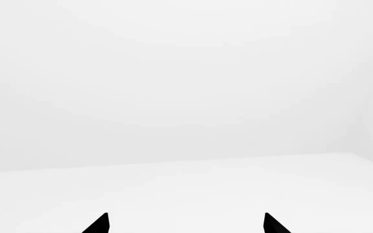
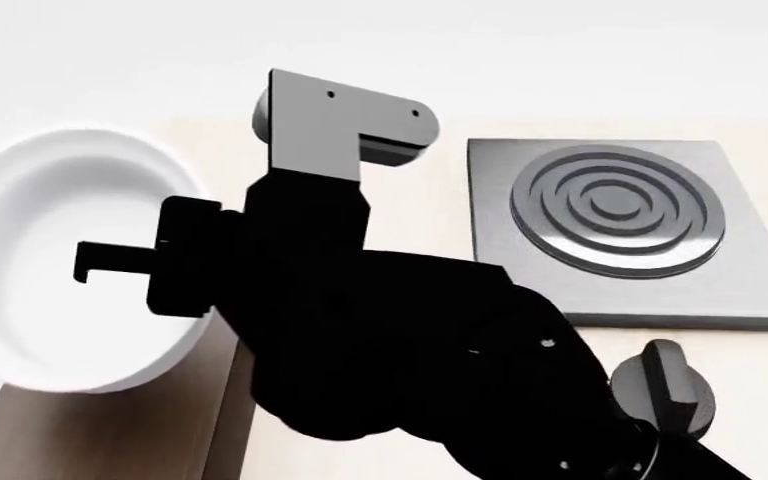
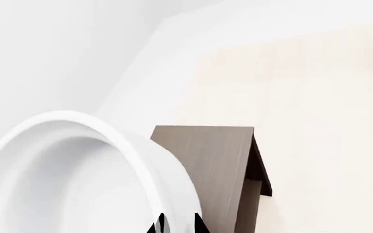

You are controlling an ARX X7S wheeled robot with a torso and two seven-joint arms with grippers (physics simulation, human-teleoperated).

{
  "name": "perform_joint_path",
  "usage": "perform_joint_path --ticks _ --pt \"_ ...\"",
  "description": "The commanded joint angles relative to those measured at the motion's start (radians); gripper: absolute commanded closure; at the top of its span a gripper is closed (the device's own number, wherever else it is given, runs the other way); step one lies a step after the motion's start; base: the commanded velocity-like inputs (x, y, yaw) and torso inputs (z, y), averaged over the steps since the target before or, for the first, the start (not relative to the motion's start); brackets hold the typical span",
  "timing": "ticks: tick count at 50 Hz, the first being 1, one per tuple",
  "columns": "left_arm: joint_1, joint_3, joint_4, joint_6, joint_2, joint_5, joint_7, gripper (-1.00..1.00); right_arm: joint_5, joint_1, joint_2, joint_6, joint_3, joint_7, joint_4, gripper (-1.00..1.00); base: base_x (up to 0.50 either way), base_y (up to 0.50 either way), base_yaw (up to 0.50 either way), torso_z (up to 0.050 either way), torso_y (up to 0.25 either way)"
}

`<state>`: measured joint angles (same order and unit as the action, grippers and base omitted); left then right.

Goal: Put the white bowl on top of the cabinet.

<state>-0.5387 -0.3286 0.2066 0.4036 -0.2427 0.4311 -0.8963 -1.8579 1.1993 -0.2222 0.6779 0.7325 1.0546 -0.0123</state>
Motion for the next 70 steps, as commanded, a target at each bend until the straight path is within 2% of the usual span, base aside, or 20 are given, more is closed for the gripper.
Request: perform_joint_path --ticks 1,26,45,70 --pt "0.000 0.000 -0.001 0.000 -0.001 0.001 0.000 -1.00 0.037 0.009 0.000 -0.022 -0.017 -0.030 -0.037 1.00 0.00 0.00 0.00 0.000 0.000" --pt "-0.003 0.000 0.003 0.000 -0.002 0.000 -0.004 -1.00 0.042 0.016 0.006 -0.028 0.002 -0.053 -0.103 1.00 0.00 0.00 0.00 0.000 0.001" --pt "-0.003 0.002 0.003 0.001 -0.004 -0.001 -0.006 -1.00 -0.003 0.000 0.009 -0.032 -0.008 -0.050 -0.032 1.00 0.00 0.00 0.00 0.000 0.001" --pt "-0.002 0.006 0.001 0.000 -0.005 -0.002 -0.009 -1.00 0.018 -0.017 0.010 -0.040 0.021 -0.086 -0.107 1.00 0.00 0.00 0.00 0.000 0.001"
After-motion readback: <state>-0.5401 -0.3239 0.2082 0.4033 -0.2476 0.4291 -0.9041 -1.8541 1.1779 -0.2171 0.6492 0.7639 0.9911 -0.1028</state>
